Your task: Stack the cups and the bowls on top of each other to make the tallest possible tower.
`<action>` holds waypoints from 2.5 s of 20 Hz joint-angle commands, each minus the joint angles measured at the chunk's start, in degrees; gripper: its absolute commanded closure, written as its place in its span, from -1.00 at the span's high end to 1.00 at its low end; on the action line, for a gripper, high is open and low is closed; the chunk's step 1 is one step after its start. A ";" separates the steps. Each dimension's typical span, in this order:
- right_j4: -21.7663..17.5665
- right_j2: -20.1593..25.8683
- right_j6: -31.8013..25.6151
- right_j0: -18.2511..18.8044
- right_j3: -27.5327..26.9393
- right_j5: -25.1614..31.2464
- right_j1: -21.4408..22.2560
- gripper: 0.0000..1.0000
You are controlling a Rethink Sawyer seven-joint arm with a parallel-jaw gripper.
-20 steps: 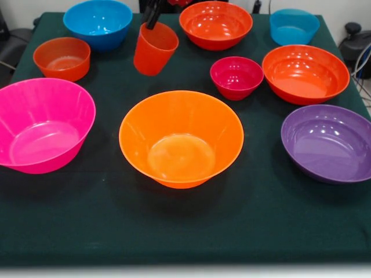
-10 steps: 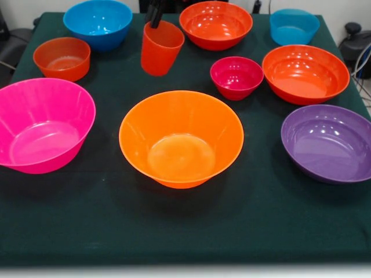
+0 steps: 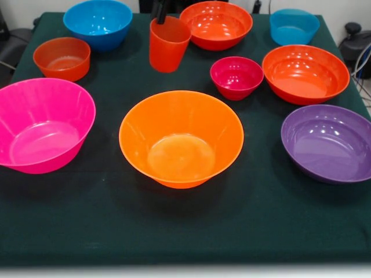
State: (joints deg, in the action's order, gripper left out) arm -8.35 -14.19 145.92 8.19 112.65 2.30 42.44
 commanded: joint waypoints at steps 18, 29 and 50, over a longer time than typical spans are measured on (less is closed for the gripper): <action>-7.74 16.71 -8.86 7.89 -5.69 13.57 1.68 -1.00; -10.65 18.67 -9.70 9.45 -12.20 17.49 -1.27 -1.00; -15.03 17.19 -4.41 6.80 -11.25 13.48 -3.81 -1.00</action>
State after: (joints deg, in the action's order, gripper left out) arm -19.05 -1.06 145.92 16.76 104.03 13.73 43.18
